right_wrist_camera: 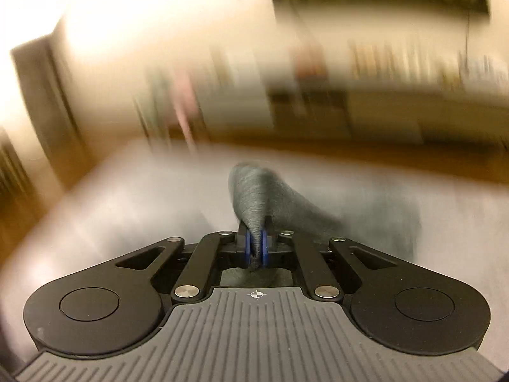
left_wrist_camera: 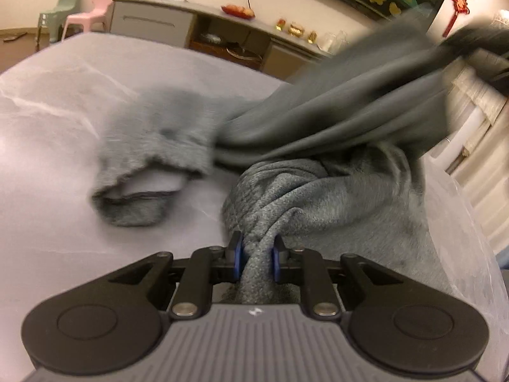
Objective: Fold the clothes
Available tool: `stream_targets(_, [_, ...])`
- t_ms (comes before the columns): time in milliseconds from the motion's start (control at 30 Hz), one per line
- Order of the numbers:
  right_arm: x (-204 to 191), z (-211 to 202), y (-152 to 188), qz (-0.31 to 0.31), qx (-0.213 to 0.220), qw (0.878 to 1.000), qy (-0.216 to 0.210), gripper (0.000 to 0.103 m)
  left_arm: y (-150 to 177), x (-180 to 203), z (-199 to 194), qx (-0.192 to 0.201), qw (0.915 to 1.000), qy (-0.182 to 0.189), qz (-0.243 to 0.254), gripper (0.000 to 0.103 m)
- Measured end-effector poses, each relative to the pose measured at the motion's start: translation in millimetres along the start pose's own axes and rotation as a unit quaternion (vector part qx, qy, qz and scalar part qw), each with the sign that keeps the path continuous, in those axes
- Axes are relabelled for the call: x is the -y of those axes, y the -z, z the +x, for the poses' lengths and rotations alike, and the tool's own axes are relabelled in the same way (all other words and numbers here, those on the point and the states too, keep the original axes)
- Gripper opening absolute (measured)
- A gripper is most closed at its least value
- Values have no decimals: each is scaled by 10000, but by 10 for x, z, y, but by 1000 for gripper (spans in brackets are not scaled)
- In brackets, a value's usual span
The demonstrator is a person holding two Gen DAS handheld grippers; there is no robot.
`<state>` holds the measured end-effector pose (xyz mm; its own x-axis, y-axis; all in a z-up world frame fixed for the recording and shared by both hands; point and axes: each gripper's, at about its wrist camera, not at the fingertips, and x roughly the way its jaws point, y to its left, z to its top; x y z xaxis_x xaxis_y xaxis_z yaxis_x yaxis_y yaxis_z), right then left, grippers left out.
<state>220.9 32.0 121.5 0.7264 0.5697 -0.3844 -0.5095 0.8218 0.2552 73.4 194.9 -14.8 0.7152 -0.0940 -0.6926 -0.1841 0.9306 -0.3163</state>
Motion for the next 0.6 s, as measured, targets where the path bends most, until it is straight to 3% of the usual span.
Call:
stream_targets(67, [121, -599, -189, 561, 1022, 9928, 282, 0, 8, 1, -35, 2, 10000, 22, 3, 17])
stream_targets(133, [446, -853, -201, 1071, 1313, 9748, 1453, 0, 16, 47, 1, -64, 10000, 58, 4, 17])
stream_targets(200, [896, -834, -26, 1485, 860, 9478, 2686, 5, 37, 113, 1, -101, 9999, 106, 49, 17])
stream_targets(233, [1115, -797, 103, 1593, 457, 9394, 3000, 14, 38, 132, -4, -98, 9998, 136, 72, 17])
stream_targets(267, [1312, -780, 259, 1663, 63, 9311, 3246, 16, 37, 147, -19, -95, 9998, 176, 76, 17])
stream_targets(333, [1526, -827, 546, 1633, -427, 9270, 3350, 22, -6, 125, -38, -89, 9995, 287, 6, 18])
stream_targets(367, [1496, -887, 625, 1510, -382, 9319, 3274, 28, -39, 77, -33, -79, 9993, 342, -94, 20])
stream_targets(400, [1466, -948, 703, 1387, -337, 9367, 3198, 45, -71, 29, -25, -72, 9990, 395, -199, 22])
stream_targets(433, [1430, -1001, 779, 1251, -292, 9418, 3106, 54, -98, -20, -6, -74, 9985, 441, -323, 23])
stream_targets(467, [1339, -980, 818, 993, -255, 9525, 2866, 57, -125, -69, 13, -76, 9978, 487, -447, 25])
stream_targets(533, [1120, -950, 779, 363, -365, 9727, 2262, 76, -148, -132, 50, -96, 9964, 538, -647, 27])
stream_targets(600, [812, -803, 725, -375, -637, 9836, 1645, 92, -164, -154, 122, -150, 9954, 553, -764, 29])
